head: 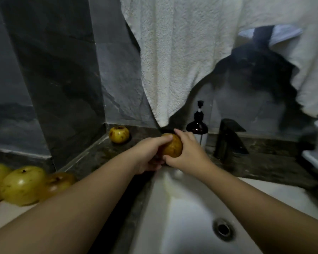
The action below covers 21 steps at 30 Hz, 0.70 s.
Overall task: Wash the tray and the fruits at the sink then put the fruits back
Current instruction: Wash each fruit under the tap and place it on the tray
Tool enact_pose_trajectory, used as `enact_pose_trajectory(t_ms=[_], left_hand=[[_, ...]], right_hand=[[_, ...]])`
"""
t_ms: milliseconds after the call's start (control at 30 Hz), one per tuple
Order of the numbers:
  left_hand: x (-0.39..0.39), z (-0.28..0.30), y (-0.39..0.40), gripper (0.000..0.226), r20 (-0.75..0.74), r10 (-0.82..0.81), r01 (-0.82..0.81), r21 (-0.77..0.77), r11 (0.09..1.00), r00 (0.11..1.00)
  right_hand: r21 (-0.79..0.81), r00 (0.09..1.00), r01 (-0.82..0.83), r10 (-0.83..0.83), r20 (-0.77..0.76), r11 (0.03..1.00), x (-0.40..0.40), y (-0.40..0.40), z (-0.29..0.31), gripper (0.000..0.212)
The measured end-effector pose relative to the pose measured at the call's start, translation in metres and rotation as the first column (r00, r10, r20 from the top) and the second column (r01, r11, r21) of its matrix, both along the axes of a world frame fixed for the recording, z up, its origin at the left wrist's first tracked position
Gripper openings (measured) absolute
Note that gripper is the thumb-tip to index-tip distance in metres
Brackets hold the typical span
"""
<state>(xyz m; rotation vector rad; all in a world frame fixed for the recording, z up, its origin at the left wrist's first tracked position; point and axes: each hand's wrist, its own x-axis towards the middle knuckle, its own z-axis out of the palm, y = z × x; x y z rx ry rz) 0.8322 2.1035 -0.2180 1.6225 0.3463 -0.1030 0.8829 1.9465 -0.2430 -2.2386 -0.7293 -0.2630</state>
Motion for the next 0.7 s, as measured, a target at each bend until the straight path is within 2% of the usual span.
enact_pose_trajectory(t_ms=[67, 133, 233, 300, 367, 400, 433, 467, 533, 633, 700], left_hand=[[-0.010, -0.003, -0.026, 0.038, 0.010, -0.051, 0.051, -0.049, 0.998, 0.999], [-0.018, -0.009, -0.052, 0.031, 0.053, -0.078, 0.081, -0.049, 0.996, 0.996], [-0.027, -0.026, -0.085, 0.025, 0.074, -0.082, 0.085, -0.039, 0.996, 0.994], [-0.028, -0.043, -0.103, 0.046, 0.045, -0.084, 0.087, -0.069, 0.994, 0.995], [-0.027, -0.057, -0.115, 0.054, 0.043, -0.111, 0.115, -0.100, 0.988, 0.993], [-0.026, -0.061, -0.122, 0.055, 0.058, -0.122, 0.128, -0.121, 0.984, 0.991], [-0.025, -0.065, -0.128, 0.055, 0.085, -0.129, 0.140, -0.141, 0.980, 0.988], [-0.022, -0.067, -0.132, 0.058, 0.109, -0.138, 0.154, -0.159, 0.975, 0.984], [-0.017, -0.068, -0.141, 0.063, 0.110, -0.173, 0.192, -0.191, 0.963, 0.979], [-0.010, -0.064, -0.147, 0.050, -0.033, -0.241, 0.221, -0.295, 0.930, 0.970], [-0.004, -0.062, -0.151, 0.051, -0.098, -0.292, 0.246, -0.324, 0.913, 0.952]], right_hand=[[-0.027, 1.000, -0.023, 0.023, 0.006, 0.999, -0.014, -0.035, 0.000, 0.108], [-0.012, 0.996, -0.065, 0.064, -0.057, 0.998, -0.025, -0.071, -0.004, 0.110], [0.062, 0.950, -0.100, 0.114, -0.291, 0.993, -0.035, -0.117, -0.014, 0.110], [0.221, 0.827, -0.004, 0.127, -0.547, 0.975, -0.041, -0.140, -0.025, 0.099], [0.355, 0.610, 0.128, 0.209, -0.764, 0.926, -0.045, -0.152, -0.034, 0.077], [0.391, 0.534, 0.150, 0.258, -0.805, 0.908, -0.046, -0.158, -0.038, 0.068], [0.417, 0.501, 0.145, 0.297, -0.813, 0.897, -0.046, -0.161, -0.041, 0.061], [0.442, 0.506, 0.138, 0.320, -0.801, 0.886, -0.044, -0.165, -0.044, 0.057], [0.496, 0.578, 0.169, 0.322, -0.750, 0.851, -0.039, -0.170, -0.050, 0.062], [0.540, 0.694, 0.223, 0.257, -0.673, 0.812, -0.033, -0.177, -0.051, 0.066], [0.515, 0.765, 0.238, 0.168, -0.622, 0.824, -0.029, -0.181, -0.051, 0.068]])
